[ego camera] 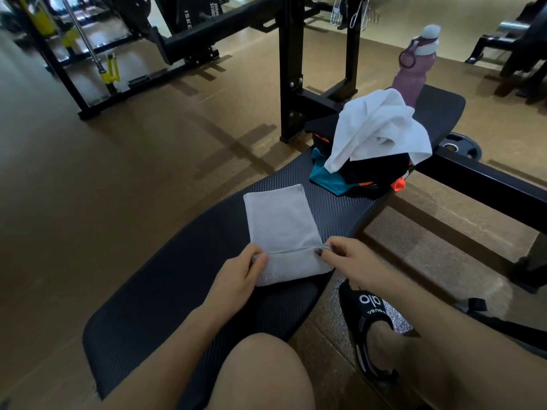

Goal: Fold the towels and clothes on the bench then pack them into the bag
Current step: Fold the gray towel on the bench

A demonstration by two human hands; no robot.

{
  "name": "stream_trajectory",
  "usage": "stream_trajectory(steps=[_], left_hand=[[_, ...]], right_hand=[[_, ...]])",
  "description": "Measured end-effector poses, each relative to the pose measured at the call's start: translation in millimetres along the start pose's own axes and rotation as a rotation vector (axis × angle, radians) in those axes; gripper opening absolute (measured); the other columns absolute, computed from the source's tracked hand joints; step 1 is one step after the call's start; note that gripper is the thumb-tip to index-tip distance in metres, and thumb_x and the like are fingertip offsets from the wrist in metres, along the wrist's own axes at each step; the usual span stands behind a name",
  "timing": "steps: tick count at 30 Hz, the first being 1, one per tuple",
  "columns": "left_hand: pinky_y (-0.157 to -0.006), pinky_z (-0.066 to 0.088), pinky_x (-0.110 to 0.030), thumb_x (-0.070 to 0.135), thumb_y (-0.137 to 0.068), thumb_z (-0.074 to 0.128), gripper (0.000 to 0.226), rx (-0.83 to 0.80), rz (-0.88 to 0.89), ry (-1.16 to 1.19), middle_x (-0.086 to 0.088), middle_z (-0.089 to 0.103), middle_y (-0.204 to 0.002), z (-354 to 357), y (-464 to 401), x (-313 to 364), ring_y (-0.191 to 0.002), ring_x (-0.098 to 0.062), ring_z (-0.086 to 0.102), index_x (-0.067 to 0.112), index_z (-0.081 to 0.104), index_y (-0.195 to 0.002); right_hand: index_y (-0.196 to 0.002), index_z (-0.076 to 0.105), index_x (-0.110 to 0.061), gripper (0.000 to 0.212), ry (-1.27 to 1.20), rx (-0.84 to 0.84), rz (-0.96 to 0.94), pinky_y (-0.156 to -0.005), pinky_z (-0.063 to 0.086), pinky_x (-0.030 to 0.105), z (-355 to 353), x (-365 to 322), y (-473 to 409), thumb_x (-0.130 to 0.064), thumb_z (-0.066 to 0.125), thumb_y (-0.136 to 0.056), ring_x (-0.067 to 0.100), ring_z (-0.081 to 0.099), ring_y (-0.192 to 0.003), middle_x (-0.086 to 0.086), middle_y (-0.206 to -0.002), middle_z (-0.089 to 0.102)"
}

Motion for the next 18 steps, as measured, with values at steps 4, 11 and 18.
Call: stream_trajectory(steps=[4,11,18], left_hand=[[-0.055,0.039,-0.030,0.038,-0.106,0.046,0.021,0.116,-0.048,0.039,0.000,0.056,-0.070,8.2,-5.6,-6.6,-0.058,-0.008,0.048,0.030,0.051,-0.087],[-0.057,0.048,-0.034,0.039,-0.106,0.044,0.018,0.214,-0.031,-0.182,0.007,0.056,-0.070,12.4,-14.3,-1.1,-0.061,-0.010,0.056,0.029,0.049,-0.091],[-0.050,0.048,-0.035,0.034,-0.103,0.054,0.017,0.341,0.104,-0.575,0.010,0.053,-0.069,14.5,-16.8,-13.9,-0.054,-0.009,0.049,0.024,0.052,-0.089]], right_hand=[[-0.071,0.042,-0.022,0.036,0.098,0.079,0.006,-0.047,0.030,0.020,7.0,-0.4,-9.1,-0.038,0.055,-0.100,0.004,0.045,-0.053,-0.015,-0.060,0.048],[-0.077,0.037,-0.028,0.031,0.434,0.163,-0.016,-0.052,0.032,0.036,14.4,-2.2,-19.5,-0.046,0.046,-0.100,0.022,0.058,-0.068,-0.005,-0.070,0.057],[-0.089,0.033,-0.022,0.028,0.653,0.209,-0.005,-0.055,0.036,0.037,21.8,-9.4,-18.9,-0.045,0.043,-0.102,0.025,0.052,-0.066,-0.004,-0.073,0.050]])
Point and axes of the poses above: each hand's wrist, its own y-axis away from the middle knuckle, its own z-axis out of the palm, x = y × z, the point moved 2 cm from there along -y, towards the middle knuckle
